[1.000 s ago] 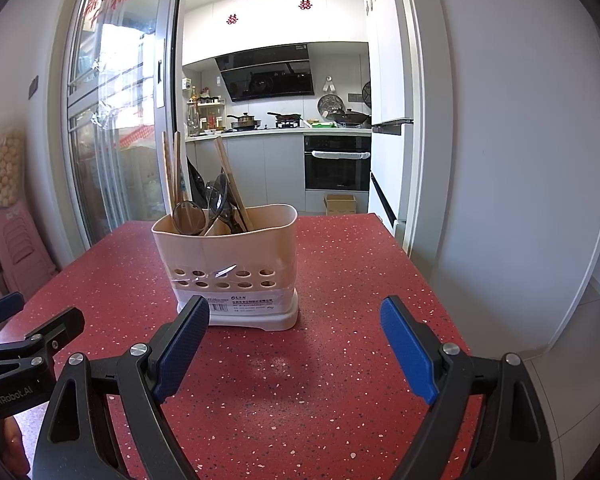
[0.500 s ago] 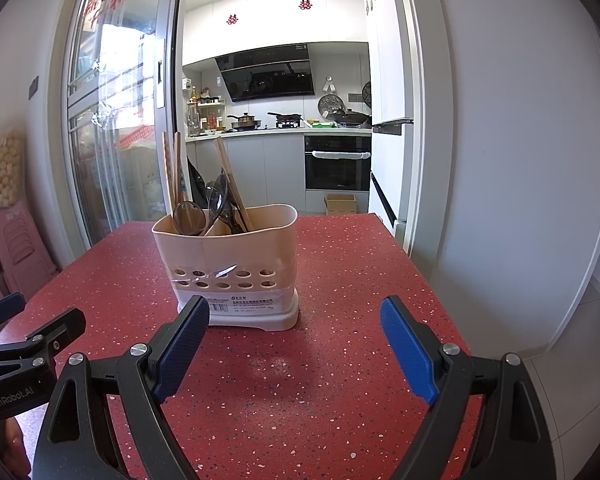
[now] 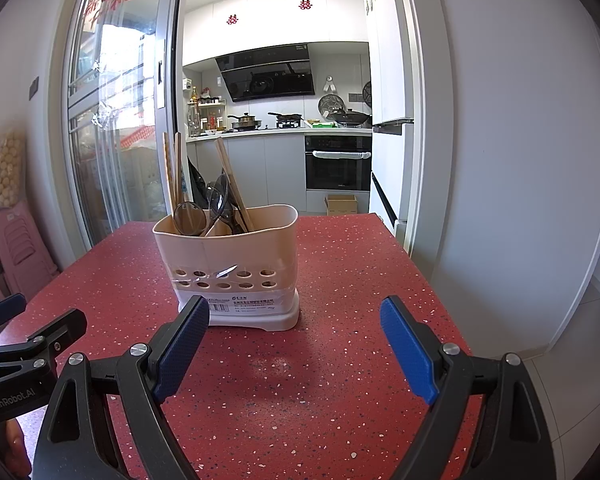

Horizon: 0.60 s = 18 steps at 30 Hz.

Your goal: Organize utensils

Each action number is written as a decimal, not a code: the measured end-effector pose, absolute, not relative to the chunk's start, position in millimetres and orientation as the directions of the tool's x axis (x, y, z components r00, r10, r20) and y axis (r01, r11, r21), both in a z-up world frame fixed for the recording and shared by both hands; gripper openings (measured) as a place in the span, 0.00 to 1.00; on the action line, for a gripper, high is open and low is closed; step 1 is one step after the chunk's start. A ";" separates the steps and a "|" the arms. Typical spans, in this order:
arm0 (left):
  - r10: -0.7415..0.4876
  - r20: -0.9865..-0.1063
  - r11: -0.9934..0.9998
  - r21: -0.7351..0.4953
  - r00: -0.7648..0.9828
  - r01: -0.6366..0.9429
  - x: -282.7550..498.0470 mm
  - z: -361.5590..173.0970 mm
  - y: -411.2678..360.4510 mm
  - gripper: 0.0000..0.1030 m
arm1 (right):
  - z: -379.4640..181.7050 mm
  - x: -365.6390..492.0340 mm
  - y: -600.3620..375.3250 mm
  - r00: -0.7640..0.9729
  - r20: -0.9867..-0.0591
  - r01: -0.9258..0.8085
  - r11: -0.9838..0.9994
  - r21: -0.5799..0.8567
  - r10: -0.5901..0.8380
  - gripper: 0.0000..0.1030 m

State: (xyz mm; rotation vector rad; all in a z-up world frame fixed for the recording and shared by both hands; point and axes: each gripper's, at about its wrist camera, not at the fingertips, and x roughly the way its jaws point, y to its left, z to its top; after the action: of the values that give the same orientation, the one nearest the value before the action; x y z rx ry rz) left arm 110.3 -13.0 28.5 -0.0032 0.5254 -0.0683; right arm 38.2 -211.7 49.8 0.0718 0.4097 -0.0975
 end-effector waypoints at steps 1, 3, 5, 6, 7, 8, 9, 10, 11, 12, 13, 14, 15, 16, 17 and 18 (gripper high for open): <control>-0.067 -0.501 0.998 -0.021 0.863 0.065 110.3 28.5 -12.9 1.00 | 49.9 38.2 -211.8 0.913 -0.401 0.109 0.993 0.050 -0.080 0.87; -0.068 -0.501 0.998 -0.021 0.863 0.066 110.2 28.5 -13.1 1.00 | 49.9 38.1 -211.7 0.913 -0.400 0.109 0.993 0.049 -0.081 0.87; -0.068 -0.500 0.998 -0.020 0.863 0.067 110.0 28.6 -13.4 1.00 | 49.9 38.2 -211.8 0.913 -0.400 0.109 0.993 0.050 -0.080 0.87; -0.068 -0.500 0.998 -0.020 0.863 0.067 109.9 28.6 -13.3 1.00 | 50.0 38.2 -211.7 0.913 -0.400 0.109 0.993 0.050 -0.080 0.87; -0.068 -0.500 0.998 -0.019 0.863 0.068 109.7 28.7 -13.4 1.00 | 49.8 38.2 -211.6 0.913 -0.400 0.109 0.993 0.049 -0.081 0.87; -0.069 -0.500 0.997 -0.020 0.863 0.068 109.7 28.7 -13.3 1.00 | 49.8 38.1 -211.7 0.913 -0.400 0.109 0.993 0.049 -0.080 0.87; -0.069 -0.500 0.997 -0.020 0.864 0.068 109.7 28.7 -13.4 1.00 | 49.9 38.2 -211.7 0.913 -0.401 0.108 0.993 0.050 -0.079 0.87; -0.069 -0.499 0.997 -0.020 0.864 0.068 109.7 28.7 -13.4 1.00 | 50.0 38.1 -211.8 0.913 -0.400 0.108 0.993 0.050 -0.080 0.87; -0.069 -0.499 0.997 -0.019 0.864 0.068 109.7 28.8 -13.9 1.00 | 50.1 38.1 -211.6 0.913 -0.400 0.109 0.993 0.050 -0.080 0.87; -0.069 -0.500 0.997 -0.020 0.863 0.068 109.7 28.7 -13.5 1.00 | 50.1 38.1 -211.7 0.913 -0.400 0.108 0.993 0.050 -0.079 0.87; -0.068 -0.500 0.998 -0.019 0.863 0.068 109.7 28.7 -13.5 1.00 | 50.1 38.1 -211.6 0.913 -0.401 0.108 0.993 0.051 -0.079 0.87; -0.069 -0.500 0.997 -0.020 0.863 0.068 109.7 28.7 -13.4 1.00 | 50.1 38.1 -211.6 0.913 -0.401 0.108 0.993 0.050 -0.079 0.87; -0.069 -0.500 0.997 -0.020 0.863 0.068 109.7 28.7 -13.5 1.00 | 50.1 38.0 -211.6 0.913 -0.400 0.109 0.993 0.050 -0.080 0.87; -0.069 -0.500 0.998 -0.020 0.863 0.068 109.7 28.6 -13.6 1.00 | 50.1 37.9 -211.7 0.913 -0.400 0.108 0.993 0.050 -0.079 0.87; -0.069 -0.500 0.998 -0.020 0.863 0.068 109.5 28.7 -14.1 1.00 | 50.2 38.0 -211.7 0.913 -0.400 0.108 0.993 0.051 -0.079 0.87; -0.070 -0.500 0.997 -0.020 0.863 0.069 109.6 28.6 -13.6 1.00 | 50.1 38.0 -211.5 0.913 -0.400 0.108 0.993 0.050 -0.079 0.87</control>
State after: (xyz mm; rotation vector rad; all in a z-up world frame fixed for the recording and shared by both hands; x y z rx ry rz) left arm 109.6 -13.6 28.6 -0.0018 0.5239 -0.0725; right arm 38.0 -211.5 50.1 0.0714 0.4089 -0.0965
